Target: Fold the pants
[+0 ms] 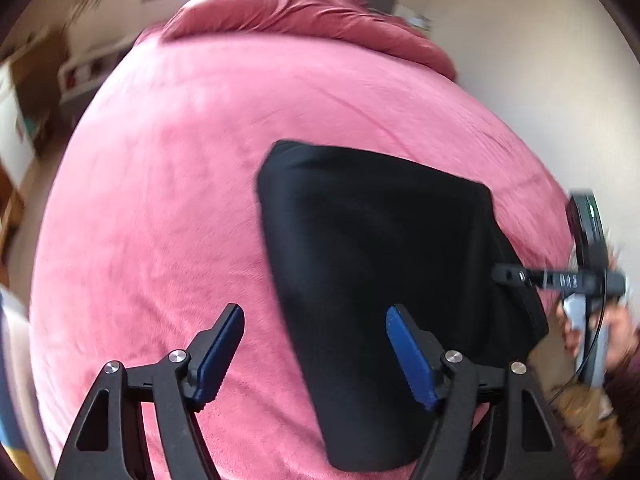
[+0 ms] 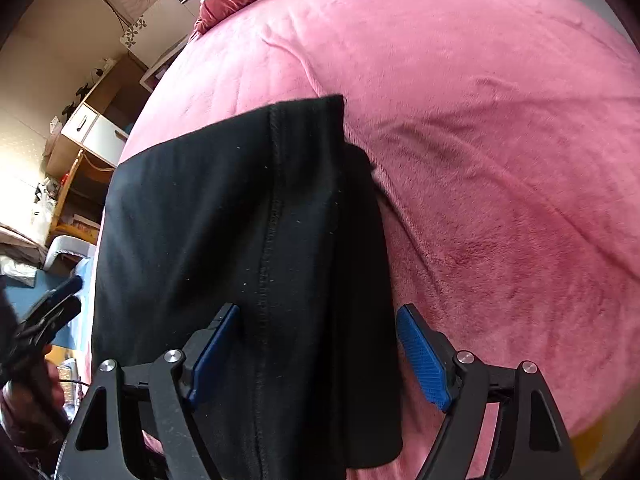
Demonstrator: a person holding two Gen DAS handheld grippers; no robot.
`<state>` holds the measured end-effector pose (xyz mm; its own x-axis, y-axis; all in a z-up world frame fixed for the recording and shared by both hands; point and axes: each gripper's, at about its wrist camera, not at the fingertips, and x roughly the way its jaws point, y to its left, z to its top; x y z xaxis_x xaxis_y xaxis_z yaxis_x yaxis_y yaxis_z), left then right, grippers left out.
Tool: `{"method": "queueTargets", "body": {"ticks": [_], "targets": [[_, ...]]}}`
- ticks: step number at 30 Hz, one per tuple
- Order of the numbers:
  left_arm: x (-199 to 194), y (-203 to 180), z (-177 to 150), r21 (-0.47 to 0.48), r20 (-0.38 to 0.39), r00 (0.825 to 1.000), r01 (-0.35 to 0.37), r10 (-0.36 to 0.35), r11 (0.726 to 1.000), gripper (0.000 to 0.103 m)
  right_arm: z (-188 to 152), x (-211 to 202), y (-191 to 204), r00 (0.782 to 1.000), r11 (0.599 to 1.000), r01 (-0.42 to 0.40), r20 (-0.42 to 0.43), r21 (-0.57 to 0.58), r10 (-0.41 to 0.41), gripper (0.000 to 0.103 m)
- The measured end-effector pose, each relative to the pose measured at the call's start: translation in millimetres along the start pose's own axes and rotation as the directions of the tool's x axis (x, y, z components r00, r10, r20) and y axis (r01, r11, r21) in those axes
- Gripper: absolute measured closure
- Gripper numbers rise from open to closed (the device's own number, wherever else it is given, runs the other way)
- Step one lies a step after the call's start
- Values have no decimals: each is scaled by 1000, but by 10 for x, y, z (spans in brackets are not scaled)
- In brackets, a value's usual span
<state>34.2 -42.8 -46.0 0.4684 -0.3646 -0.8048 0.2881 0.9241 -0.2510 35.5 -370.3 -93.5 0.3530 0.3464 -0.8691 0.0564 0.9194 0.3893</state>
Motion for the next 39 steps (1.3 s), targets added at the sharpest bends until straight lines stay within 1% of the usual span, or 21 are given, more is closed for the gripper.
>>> {"method": "queueTargets", "body": {"ticks": [2,3,4,7,12,17,19,21,22,23,25,27,30,32,35,37,39], "targets": [[45,134,21,-45,-8,1000,9,-10,999,28,7,32,-33,1000,1000,-12,-4,1,12,20],[71,184,18,-60,-10,1000,23,-23,998,28,7,52,-49,1000,1000,-18,-7,-1,18,20],[100,231,23,-77,-11,999,51,-52,996,28,20,74,-69,1000,1000,-29,-11,0,29,20],[237,375,36,-158,-27,986,156,-162,975,28,24,133,-153,996,996,-83,-25,17,83,20],[454,479,12,-239,-46,965,241,-259,941,28,-10,188,-314,982,982,-181,-44,52,183,20],[607,425,4,-255,-78,945,288,-316,923,29,-43,223,-423,969,968,-240,-48,70,243,19],[669,373,8,-251,-96,939,299,-331,921,29,-107,193,-437,966,965,-252,-42,72,255,19],[724,308,-2,-254,-126,929,308,-347,917,29,-138,173,-458,961,961,-268,-45,71,271,27],[759,295,-7,-259,-138,928,305,-347,917,29,-170,146,-480,960,960,-273,-44,63,276,29],[805,294,-12,-266,-146,924,307,-353,914,29,-191,134,-470,962,963,-266,-41,51,268,32],[871,300,-21,-290,-151,914,322,-375,901,29,-222,134,-467,964,964,-263,-38,37,265,34],[888,301,-17,-293,-134,917,325,-375,899,27,-237,141,-476,963,964,-264,-35,36,266,34],[874,265,-8,-275,-118,927,314,-356,909,27,-206,184,-414,962,962,-268,-39,44,270,30],[864,262,3,-280,-120,927,312,-356,908,26,-163,205,-391,962,963,-268,-45,38,270,27],[877,245,24,-291,-124,926,309,-356,905,27,-143,248,-326,967,969,-247,-66,11,247,23],[856,239,31,-286,-118,930,303,-348,909,29,-102,256,-301,969,973,-232,-81,14,232,24],[803,252,19,-274,-102,936,299,-337,914,37,-102,238,-253,974,977,-215,-75,3,214,30]]}}
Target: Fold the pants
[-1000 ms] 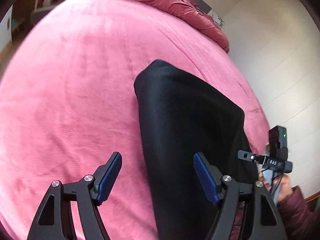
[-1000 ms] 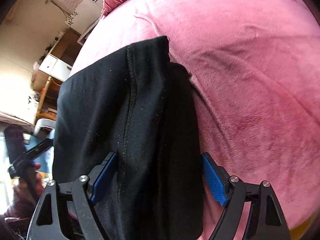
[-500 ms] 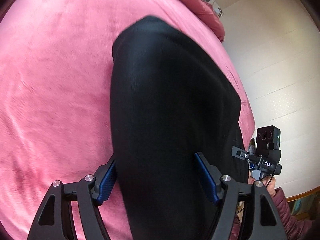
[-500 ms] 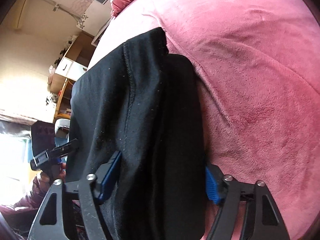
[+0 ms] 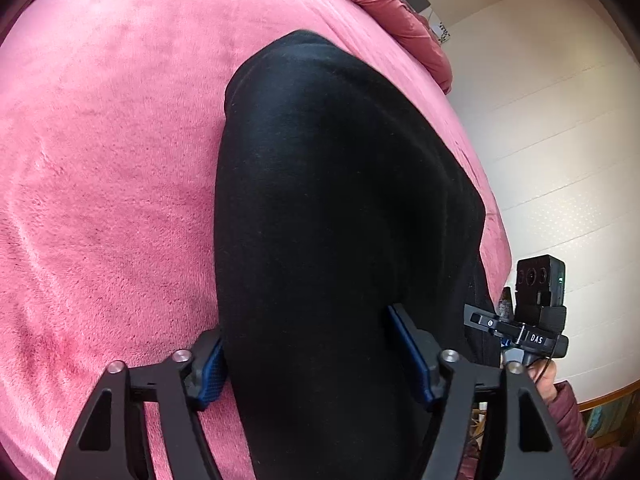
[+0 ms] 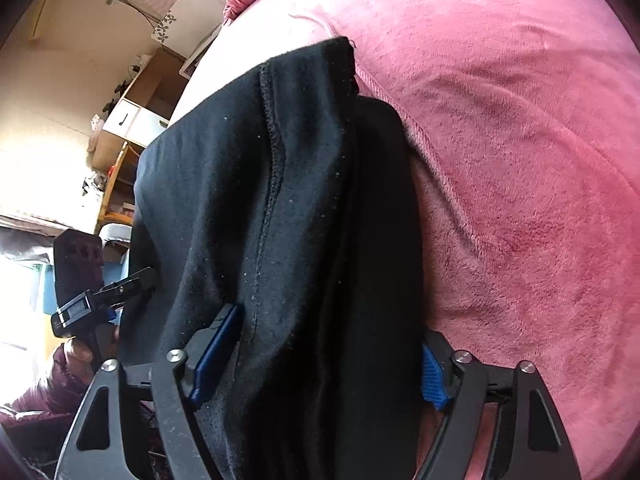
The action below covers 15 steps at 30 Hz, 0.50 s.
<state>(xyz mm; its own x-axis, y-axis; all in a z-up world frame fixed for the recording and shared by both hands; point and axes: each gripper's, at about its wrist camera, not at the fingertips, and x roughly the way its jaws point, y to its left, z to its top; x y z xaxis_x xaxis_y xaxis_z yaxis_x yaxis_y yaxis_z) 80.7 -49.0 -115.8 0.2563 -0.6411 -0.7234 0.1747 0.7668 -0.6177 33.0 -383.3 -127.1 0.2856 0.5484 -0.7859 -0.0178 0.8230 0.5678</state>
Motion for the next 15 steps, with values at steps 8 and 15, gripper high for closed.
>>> {"method": "queueTargets", "body": {"ticks": [8,15], "targets": [[-284,-236,-96,90,67,997,28,-34,996,61,-4,-155,466,994,986,108,35,-129,-104,56],[-783,-272,-49,126,170,984,35,-56,991,61,174,-347,937,994,967,84,83,-240,-66,57]]}}
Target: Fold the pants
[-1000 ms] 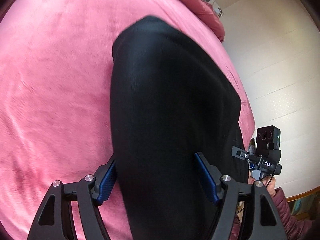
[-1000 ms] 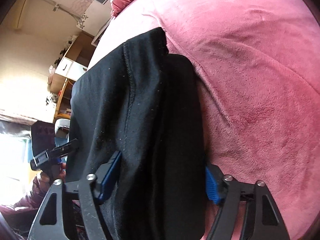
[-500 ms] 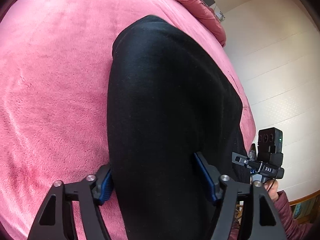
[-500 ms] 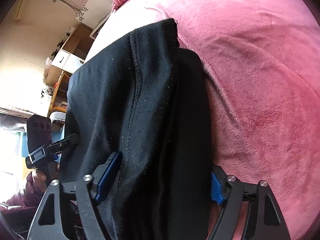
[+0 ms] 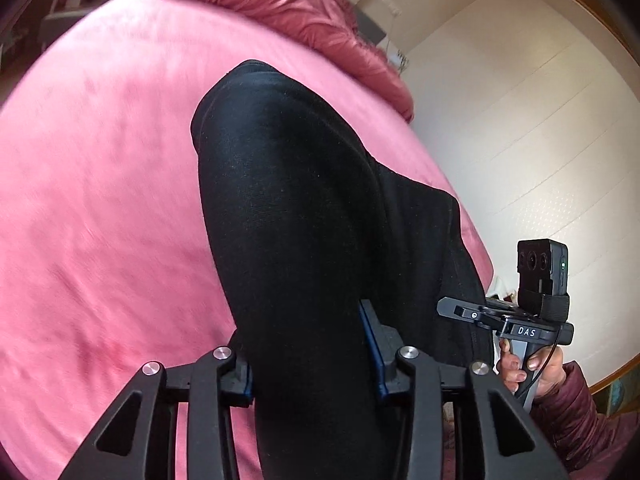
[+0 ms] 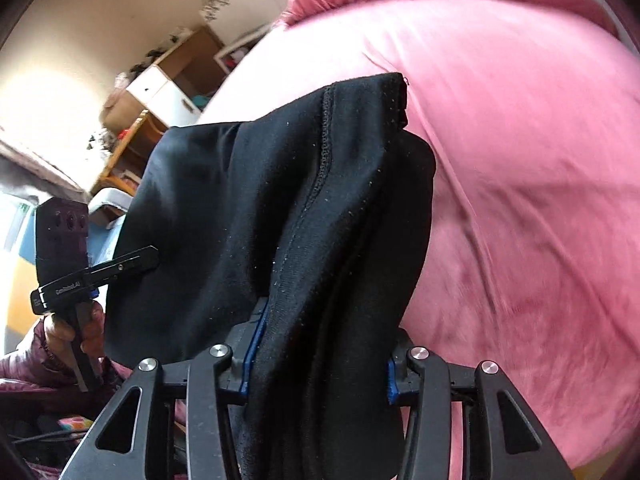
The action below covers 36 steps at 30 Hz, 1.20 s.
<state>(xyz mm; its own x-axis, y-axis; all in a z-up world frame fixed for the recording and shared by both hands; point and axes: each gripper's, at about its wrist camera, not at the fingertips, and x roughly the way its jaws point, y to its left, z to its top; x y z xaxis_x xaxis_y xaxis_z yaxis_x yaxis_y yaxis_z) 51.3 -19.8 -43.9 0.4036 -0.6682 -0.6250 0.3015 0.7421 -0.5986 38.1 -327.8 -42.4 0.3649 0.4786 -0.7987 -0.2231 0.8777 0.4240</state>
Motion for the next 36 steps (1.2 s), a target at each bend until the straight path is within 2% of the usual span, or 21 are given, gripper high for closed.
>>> {"method": "queueTargets", "body": {"ticks": [7,11,17,20,21,22,23,24,27,29,32,34,36], "targets": [[-246,224,572,16,61,996,-73,72,997,61,668,262,201,998,998,-53,35,-46,55,57],[-226,537,912,-20,62,989,-134,135,991,60,1082,550,274,997,996,-69,19,-58,70,56],[-82,997,1158,-101,33,979,-197,201,975,57,1545,1064,354,996,995,-88,-33,-55,86,56],[14,1308,1192,-179,-5,970,-238,241,955,51,1659,1341,286,993,995,-99,-69,-25,98,56],[89,1396,1163,-185,-26,962,-271,271,945,44,1658,1430,268,993,996,-90,-82,-19,88,55],[157,1449,1124,-196,-48,955,-295,292,935,40,1627,1546,211,993,998,-66,-102,-15,65,50],[215,1540,1096,-210,-61,955,-297,291,931,32,1565,1656,130,992,998,-56,-116,-3,56,44],[239,1590,1039,-221,-43,957,-289,287,931,25,1504,1728,32,991,997,-71,-110,34,74,43],[252,1586,961,-228,-9,956,-286,292,930,24,1419,1731,-89,989,987,-138,-43,82,142,42],[166,1507,894,-198,8,943,-326,334,925,24,1404,1712,-73,990,988,-133,-32,78,136,41],[151,1374,974,-167,26,918,-386,395,907,24,1395,1658,-12,992,991,-113,-51,71,117,38],[125,1232,1005,-156,43,893,-437,448,886,24,1439,1667,64,994,994,-86,-55,63,89,32],[108,1141,1028,-147,63,864,-486,499,861,25,1458,1635,138,997,996,-50,-58,67,54,30]]}}
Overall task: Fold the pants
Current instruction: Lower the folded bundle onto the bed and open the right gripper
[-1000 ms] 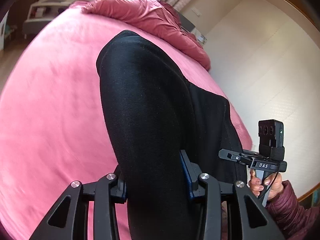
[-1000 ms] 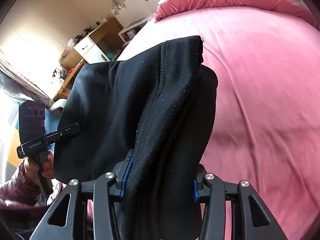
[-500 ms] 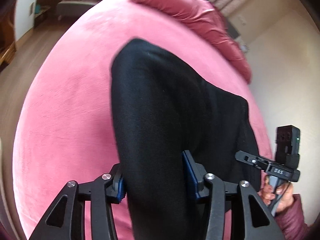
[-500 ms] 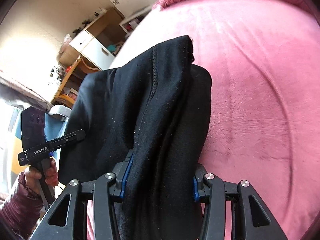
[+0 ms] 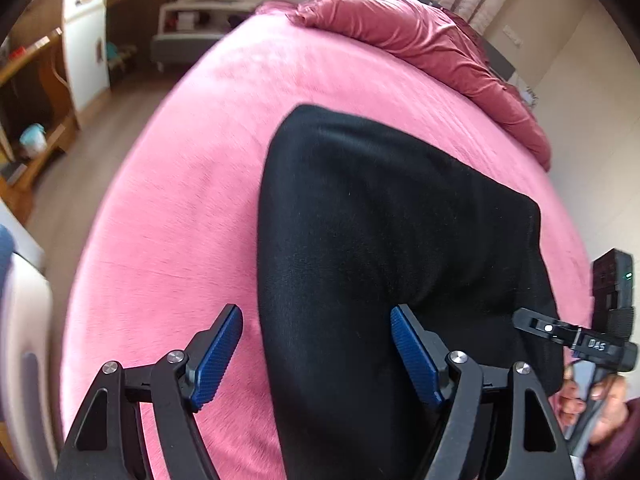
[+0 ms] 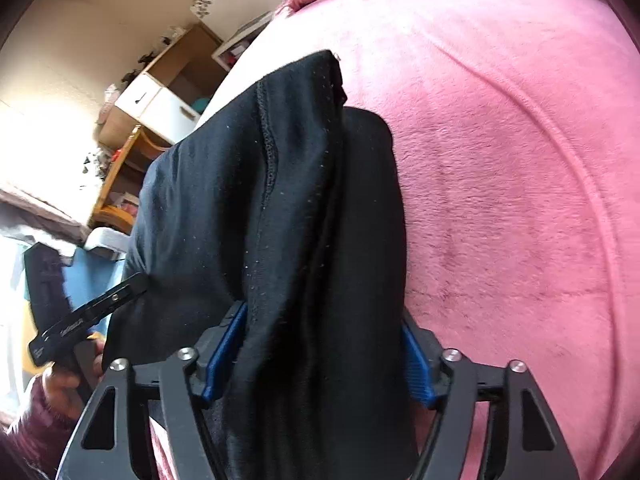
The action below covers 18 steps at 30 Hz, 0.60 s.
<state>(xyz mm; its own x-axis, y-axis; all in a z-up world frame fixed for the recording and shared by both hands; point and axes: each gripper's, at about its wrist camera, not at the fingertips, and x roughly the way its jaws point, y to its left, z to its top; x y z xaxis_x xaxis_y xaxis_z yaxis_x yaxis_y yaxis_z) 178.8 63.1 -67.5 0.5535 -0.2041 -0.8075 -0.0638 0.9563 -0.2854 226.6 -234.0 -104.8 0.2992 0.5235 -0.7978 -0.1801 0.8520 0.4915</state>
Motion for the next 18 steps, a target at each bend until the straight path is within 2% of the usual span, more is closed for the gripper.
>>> {"method": "queueTargets", "body": {"ticks": [2,8,14,18], "targets": [[-96,-92,-1,-1,33,999,-30,30,1000,25,-10,-59,100,999,999,38,16,-15,-38,30],[-368,-51,-113,-11,99,993,-61,62,998,25,-99,-336,258,985,988,149,97,-42,-145,30],[-619,-297,-286,39,179,977,-122,113,992,25,-274,-709,421,939,962,273,222,-10,-264,28],[-838,-334,-446,42,227,965,-145,132,989,25,-426,-923,508,915,953,304,280,-3,-291,25]]}}
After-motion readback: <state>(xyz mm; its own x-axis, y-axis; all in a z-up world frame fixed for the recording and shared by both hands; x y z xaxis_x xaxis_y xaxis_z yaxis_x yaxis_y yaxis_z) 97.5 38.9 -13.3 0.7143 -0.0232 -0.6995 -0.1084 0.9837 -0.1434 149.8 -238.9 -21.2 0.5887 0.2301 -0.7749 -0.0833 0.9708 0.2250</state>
